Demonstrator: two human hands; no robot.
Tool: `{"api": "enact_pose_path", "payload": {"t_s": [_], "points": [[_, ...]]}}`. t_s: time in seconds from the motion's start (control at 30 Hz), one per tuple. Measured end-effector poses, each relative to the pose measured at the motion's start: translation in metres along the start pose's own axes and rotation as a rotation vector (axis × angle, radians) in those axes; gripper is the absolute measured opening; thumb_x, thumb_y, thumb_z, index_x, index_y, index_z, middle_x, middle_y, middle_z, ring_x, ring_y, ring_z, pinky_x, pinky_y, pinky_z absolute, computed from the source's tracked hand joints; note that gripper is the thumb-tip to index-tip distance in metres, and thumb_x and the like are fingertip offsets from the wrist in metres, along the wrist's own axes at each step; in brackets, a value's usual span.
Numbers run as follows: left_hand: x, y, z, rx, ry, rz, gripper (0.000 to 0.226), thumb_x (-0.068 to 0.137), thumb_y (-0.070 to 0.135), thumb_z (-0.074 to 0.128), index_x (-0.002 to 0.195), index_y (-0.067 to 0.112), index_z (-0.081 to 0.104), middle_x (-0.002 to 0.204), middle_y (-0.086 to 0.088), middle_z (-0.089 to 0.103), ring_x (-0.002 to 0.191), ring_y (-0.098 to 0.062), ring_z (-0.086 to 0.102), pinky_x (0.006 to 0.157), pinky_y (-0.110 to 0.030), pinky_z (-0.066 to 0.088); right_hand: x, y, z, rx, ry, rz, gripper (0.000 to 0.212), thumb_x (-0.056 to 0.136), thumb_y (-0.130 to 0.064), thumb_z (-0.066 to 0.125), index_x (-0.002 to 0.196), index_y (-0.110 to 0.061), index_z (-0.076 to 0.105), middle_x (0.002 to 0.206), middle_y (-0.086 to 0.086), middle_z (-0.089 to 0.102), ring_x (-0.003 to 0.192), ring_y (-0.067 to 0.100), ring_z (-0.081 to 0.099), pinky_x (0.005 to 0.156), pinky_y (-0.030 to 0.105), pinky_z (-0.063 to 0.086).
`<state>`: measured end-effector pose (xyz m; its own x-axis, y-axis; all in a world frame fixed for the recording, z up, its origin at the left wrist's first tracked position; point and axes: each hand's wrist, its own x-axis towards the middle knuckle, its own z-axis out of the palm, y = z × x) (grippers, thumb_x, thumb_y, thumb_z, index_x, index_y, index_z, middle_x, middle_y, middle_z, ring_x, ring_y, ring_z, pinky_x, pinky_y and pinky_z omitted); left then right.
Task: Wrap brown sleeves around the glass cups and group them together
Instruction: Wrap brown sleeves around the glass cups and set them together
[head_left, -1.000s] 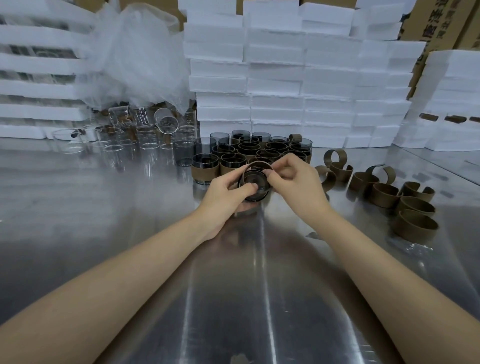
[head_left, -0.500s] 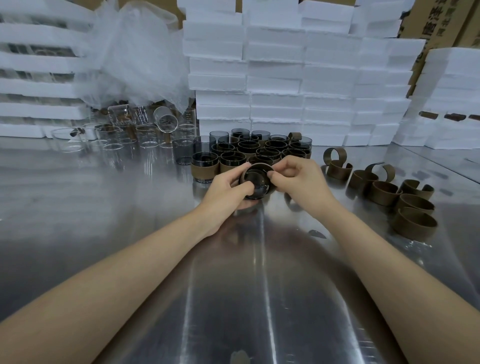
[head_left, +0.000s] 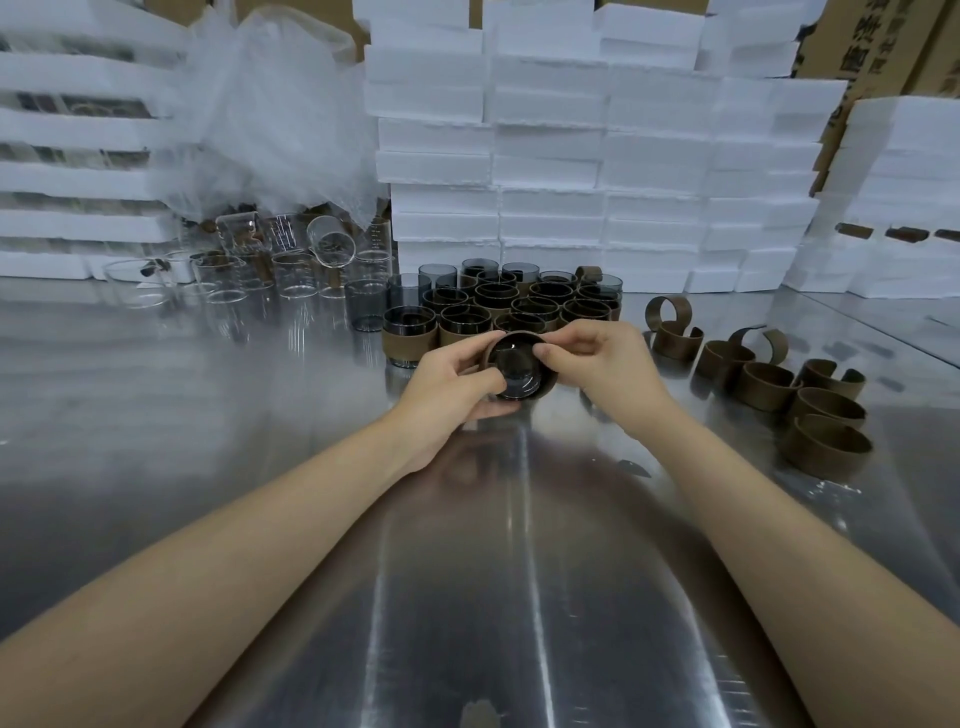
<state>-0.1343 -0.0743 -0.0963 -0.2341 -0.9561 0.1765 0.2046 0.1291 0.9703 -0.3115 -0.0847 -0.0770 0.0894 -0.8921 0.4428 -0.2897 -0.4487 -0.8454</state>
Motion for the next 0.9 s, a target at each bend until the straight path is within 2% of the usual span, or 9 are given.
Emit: {"api": "enact_pose_path", "payload": {"t_s": [0.07, 0.13, 0.27, 0.37, 0.47, 0.57, 0.7, 0.77, 0.9], "points": [[-0.001, -0.001, 0.0, -0.023, 0.015, -0.002, 0.043, 0.086, -0.008, 0.061, 0.12, 0.017, 0.067, 0.119, -0.008, 0.067, 0.106, -0.023, 0.069, 0.081, -0.036, 0.059, 0.0, 0.001, 0.0, 0.062, -0.018, 0.085, 0.005, 0.085, -0.014, 0.073, 0.081, -0.015, 0.074, 0.076, 0.002, 0.074, 0.068, 0.006, 0.067, 0.061, 0.02, 0.054], [-0.002, -0.001, 0.001, -0.056, 0.037, -0.003, 0.045, 0.087, -0.007, 0.061, 0.127, 0.013, 0.063, 0.124, -0.011, 0.063, 0.108, -0.024, 0.068, 0.081, -0.037, 0.059, 0.0, 0.004, 0.0, 0.107, -0.037, 0.179, 0.013, 0.088, -0.022, 0.07, 0.088, -0.01, 0.075, 0.09, 0.011, 0.075, 0.089, 0.022, 0.071, 0.083, 0.035, 0.058], [-0.002, 0.002, 0.0, -0.194, -0.001, -0.024, 0.036, 0.091, 0.002, 0.061, 0.126, 0.011, 0.062, 0.123, -0.012, 0.065, 0.104, -0.019, 0.069, 0.076, -0.032, 0.058, -0.002, 0.003, 0.006, 0.405, -0.189, 0.341, 0.041, 0.091, -0.042, 0.06, 0.115, -0.01, 0.068, 0.11, 0.013, 0.072, 0.102, 0.026, 0.068, 0.083, 0.032, 0.056], [-0.003, 0.005, -0.003, -0.275, -0.056, -0.089, 0.033, 0.089, 0.022, 0.064, 0.121, 0.014, 0.064, 0.119, -0.009, 0.069, 0.103, -0.017, 0.069, 0.078, -0.03, 0.058, -0.004, 0.002, 0.014, 0.631, -0.267, 0.404, 0.05, 0.087, -0.05, 0.058, 0.122, -0.015, 0.065, 0.119, 0.015, 0.068, 0.11, 0.029, 0.065, 0.093, 0.042, 0.054], [-0.001, 0.007, -0.006, -0.315, -0.07, -0.161, 0.044, 0.081, 0.038, 0.066, 0.118, 0.015, 0.065, 0.119, -0.01, 0.07, 0.103, -0.017, 0.069, 0.078, -0.027, 0.058, -0.006, -0.002, 0.021, 0.801, -0.27, 0.485, 0.058, 0.083, -0.051, 0.063, 0.127, -0.014, 0.062, 0.116, 0.013, 0.069, 0.105, 0.025, 0.068, 0.08, 0.035, 0.057], [0.0, 0.009, -0.008, -0.348, -0.072, -0.234, 0.048, 0.079, 0.039, 0.065, 0.118, 0.012, 0.065, 0.118, -0.014, 0.07, 0.104, -0.02, 0.07, 0.076, -0.026, 0.058, -0.005, -0.003, 0.022, 0.891, -0.211, 0.566, 0.06, 0.081, -0.045, 0.067, 0.131, -0.012, 0.059, 0.117, 0.012, 0.069, 0.097, 0.022, 0.07, 0.068, 0.029, 0.056], [0.001, 0.007, -0.005, -0.361, -0.083, -0.275, 0.038, 0.079, 0.034, 0.066, 0.107, 0.01, 0.071, 0.11, -0.011, 0.073, 0.1, -0.015, 0.071, 0.072, -0.022, 0.058, -0.004, -0.001, 0.023, 0.994, -0.122, 0.653, 0.046, 0.092, -0.037, 0.061, 0.127, -0.008, 0.061, 0.12, 0.012, 0.068, 0.1, 0.025, 0.069, 0.075, 0.031, 0.056], [0.002, 0.006, -0.005, -0.369, -0.096, -0.275, 0.031, 0.078, 0.034, 0.066, 0.099, 0.013, 0.076, 0.107, -0.008, 0.074, 0.097, -0.012, 0.072, 0.071, -0.02, 0.057, -0.003, -0.002, 0.025, 1.095, -0.091, 0.677, 0.042, 0.094, -0.036, 0.059, 0.125, -0.007, 0.062, 0.119, 0.013, 0.069, 0.1, 0.026, 0.07, 0.072, 0.031, 0.058], [0.003, 0.007, -0.008, -0.368, -0.122, -0.253, 0.04, 0.077, 0.036, 0.065, 0.112, 0.015, 0.068, 0.106, -0.004, 0.075, 0.096, -0.009, 0.071, 0.072, -0.019, 0.057, -0.002, -0.005, 0.027, 1.244, -0.077, 0.67, 0.031, 0.098, -0.034, 0.052, 0.115, -0.013, 0.066, 0.11, 0.015, 0.071, 0.091, 0.029, 0.073, 0.063, 0.033, 0.059]]}}
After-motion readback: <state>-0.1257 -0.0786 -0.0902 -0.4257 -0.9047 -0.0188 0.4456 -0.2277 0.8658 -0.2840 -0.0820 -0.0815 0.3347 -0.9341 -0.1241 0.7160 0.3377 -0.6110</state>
